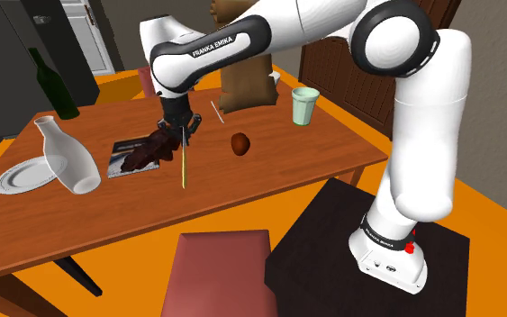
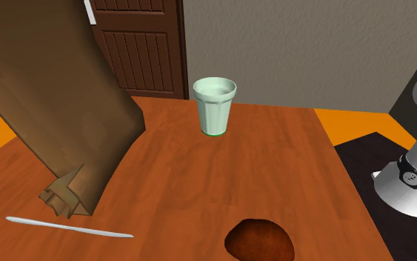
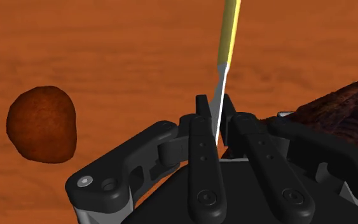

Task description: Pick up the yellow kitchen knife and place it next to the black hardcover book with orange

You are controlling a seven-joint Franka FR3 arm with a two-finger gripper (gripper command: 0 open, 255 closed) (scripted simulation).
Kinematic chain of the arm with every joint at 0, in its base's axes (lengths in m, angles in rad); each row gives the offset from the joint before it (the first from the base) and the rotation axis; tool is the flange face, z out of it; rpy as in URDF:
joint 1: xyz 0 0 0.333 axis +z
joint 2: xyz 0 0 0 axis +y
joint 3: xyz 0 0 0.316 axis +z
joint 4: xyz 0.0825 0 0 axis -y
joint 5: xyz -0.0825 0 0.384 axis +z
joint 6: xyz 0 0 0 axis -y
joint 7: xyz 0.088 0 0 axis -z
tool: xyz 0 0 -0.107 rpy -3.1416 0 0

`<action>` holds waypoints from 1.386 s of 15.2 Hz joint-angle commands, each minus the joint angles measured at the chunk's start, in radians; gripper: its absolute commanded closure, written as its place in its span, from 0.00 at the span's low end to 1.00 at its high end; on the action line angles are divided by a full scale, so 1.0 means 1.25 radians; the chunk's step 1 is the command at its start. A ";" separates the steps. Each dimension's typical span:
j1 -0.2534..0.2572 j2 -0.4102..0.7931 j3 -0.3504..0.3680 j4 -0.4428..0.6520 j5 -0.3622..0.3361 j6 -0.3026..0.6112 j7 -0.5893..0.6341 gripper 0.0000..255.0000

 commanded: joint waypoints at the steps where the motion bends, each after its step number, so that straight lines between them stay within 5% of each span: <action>1: 0.027 0.025 0.013 0.040 -0.007 -0.017 0.039 1.00; 17: 0.028 0.069 0.008 -0.045 -0.017 0.116 0.046 1.00; 18: 0.028 0.069 0.008 -0.045 -0.017 0.116 0.046 0.00; 21: 0.110 -0.113 -0.021 -0.323 -0.233 0.402 0.279 0.00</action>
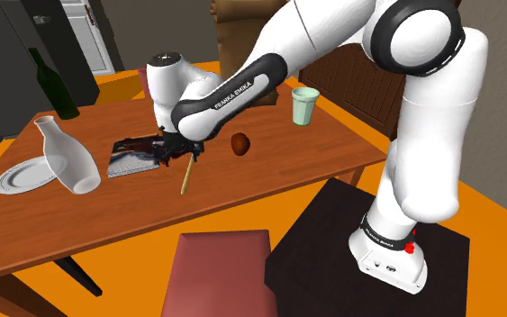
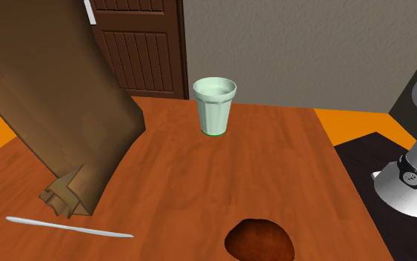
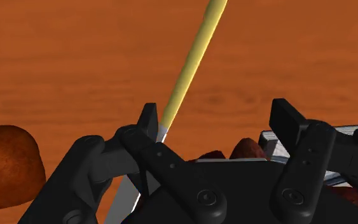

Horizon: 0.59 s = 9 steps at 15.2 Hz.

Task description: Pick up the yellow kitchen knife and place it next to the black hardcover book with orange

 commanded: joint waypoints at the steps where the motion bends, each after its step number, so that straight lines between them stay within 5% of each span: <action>1: 0.057 -0.099 -0.021 -0.157 -0.219 0.169 0.228 0.00; 2: 0.071 -0.120 -0.027 -0.191 -0.307 0.199 0.316 0.00; 9: 0.062 -0.049 -0.041 -0.167 -0.353 0.245 0.348 0.00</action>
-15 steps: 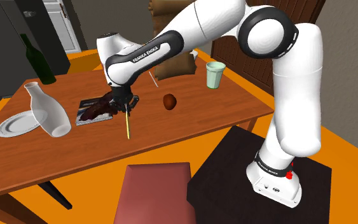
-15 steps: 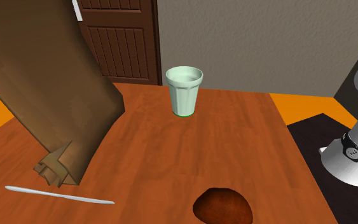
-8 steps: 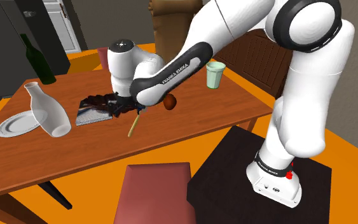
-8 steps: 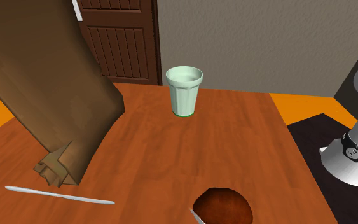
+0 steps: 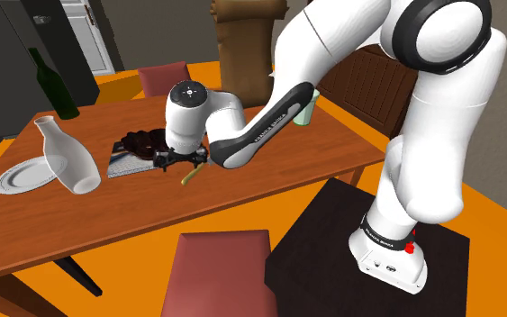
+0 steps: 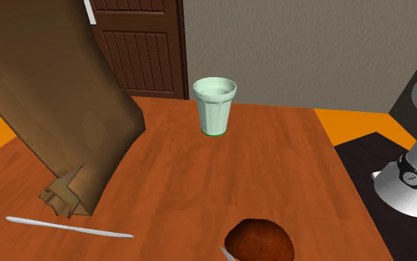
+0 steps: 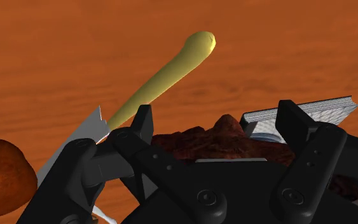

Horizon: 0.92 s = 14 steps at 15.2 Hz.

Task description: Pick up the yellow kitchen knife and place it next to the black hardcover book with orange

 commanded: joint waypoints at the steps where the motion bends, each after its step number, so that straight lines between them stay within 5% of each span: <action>1: -0.001 0.018 -0.004 0.007 -0.013 0.011 0.010 0.00; 8: -0.001 0.018 -0.004 0.007 -0.013 0.011 0.010 0.00; 9: -0.001 0.018 -0.004 0.007 -0.013 0.011 0.010 1.00; 14: -0.001 0.018 -0.004 0.007 -0.013 0.011 0.010 1.00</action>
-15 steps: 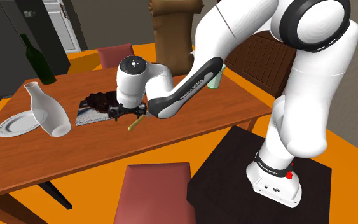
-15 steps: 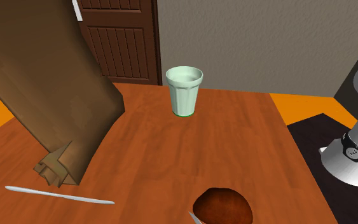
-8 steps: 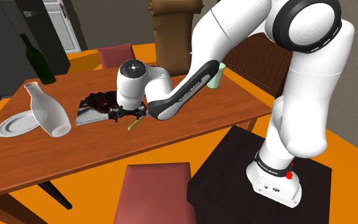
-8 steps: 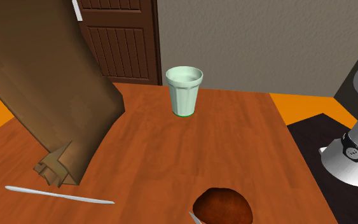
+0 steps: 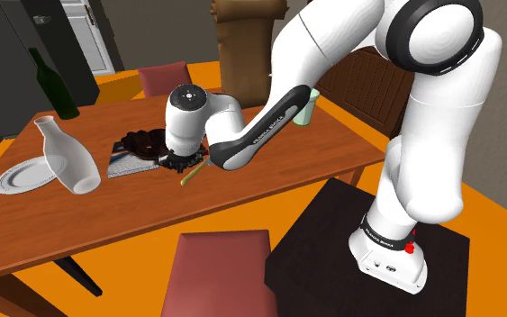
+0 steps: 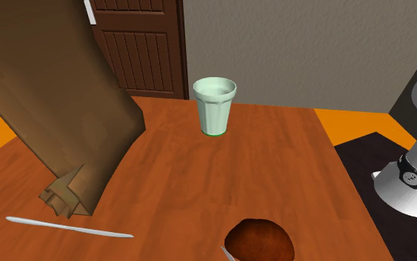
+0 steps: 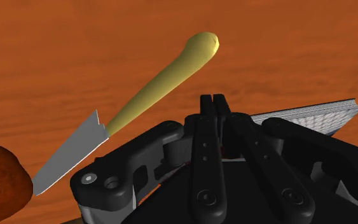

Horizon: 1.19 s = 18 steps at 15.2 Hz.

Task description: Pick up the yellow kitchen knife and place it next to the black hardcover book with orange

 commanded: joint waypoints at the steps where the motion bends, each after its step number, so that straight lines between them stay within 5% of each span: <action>1: 0.000 0.000 0.000 0.000 0.000 0.000 0.000 1.00; 4: 0.000 0.000 0.000 0.000 0.000 0.000 0.000 1.00; 5: 0.000 0.000 0.000 0.000 0.000 0.000 0.000 0.00; 8: -0.022 0.083 0.003 0.181 0.298 -0.322 0.140 0.00; 10: -0.046 0.126 -0.009 0.261 0.425 -0.463 0.247 0.00; 18: -0.052 0.158 -0.012 0.222 0.417 -0.392 0.253 0.00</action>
